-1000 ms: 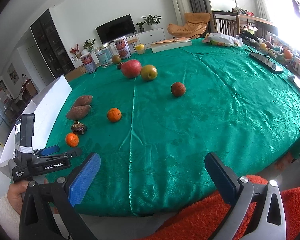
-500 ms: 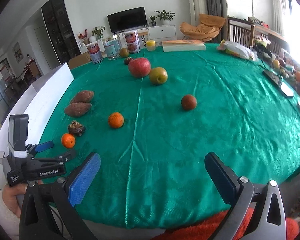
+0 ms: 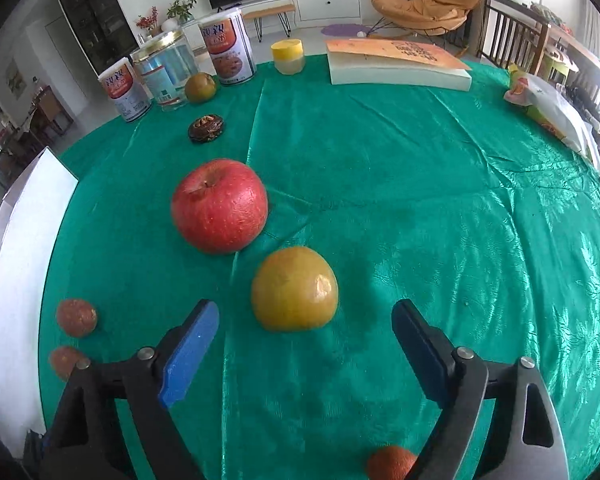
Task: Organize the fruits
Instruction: 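Grasp the yellow-green round fruit with the right tool, then grasp the orange mandarin with the left tool while the right tool holds the yellow fruit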
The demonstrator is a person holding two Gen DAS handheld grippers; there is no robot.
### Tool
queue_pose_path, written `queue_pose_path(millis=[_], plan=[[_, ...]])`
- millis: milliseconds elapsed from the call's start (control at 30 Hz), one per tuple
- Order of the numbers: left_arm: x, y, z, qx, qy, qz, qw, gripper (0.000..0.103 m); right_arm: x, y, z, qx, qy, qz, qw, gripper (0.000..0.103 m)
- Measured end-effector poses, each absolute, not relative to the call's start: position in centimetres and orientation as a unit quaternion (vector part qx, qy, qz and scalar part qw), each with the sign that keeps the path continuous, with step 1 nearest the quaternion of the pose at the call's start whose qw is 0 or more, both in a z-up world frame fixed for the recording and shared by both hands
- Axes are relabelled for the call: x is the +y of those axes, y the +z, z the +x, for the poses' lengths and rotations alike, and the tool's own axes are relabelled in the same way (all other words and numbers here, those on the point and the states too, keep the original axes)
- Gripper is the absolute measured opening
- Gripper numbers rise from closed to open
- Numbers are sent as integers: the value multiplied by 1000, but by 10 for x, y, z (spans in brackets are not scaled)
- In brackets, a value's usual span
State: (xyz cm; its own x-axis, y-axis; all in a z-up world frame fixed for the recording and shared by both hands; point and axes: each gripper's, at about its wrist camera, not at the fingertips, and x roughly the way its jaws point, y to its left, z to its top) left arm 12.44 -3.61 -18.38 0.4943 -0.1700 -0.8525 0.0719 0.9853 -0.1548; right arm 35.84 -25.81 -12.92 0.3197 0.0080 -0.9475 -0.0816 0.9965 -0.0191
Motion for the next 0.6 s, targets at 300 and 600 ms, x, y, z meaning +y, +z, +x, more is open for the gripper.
queue_pose_path(millis=[300,600], plan=[[-36,-184,125,498,-71,-49,863,102,-258,-135,354,601,40,-15,798,51],[-35,-184,125,499,-71,-50,862,102,-252,-100,272,586,86,16,806,51]])
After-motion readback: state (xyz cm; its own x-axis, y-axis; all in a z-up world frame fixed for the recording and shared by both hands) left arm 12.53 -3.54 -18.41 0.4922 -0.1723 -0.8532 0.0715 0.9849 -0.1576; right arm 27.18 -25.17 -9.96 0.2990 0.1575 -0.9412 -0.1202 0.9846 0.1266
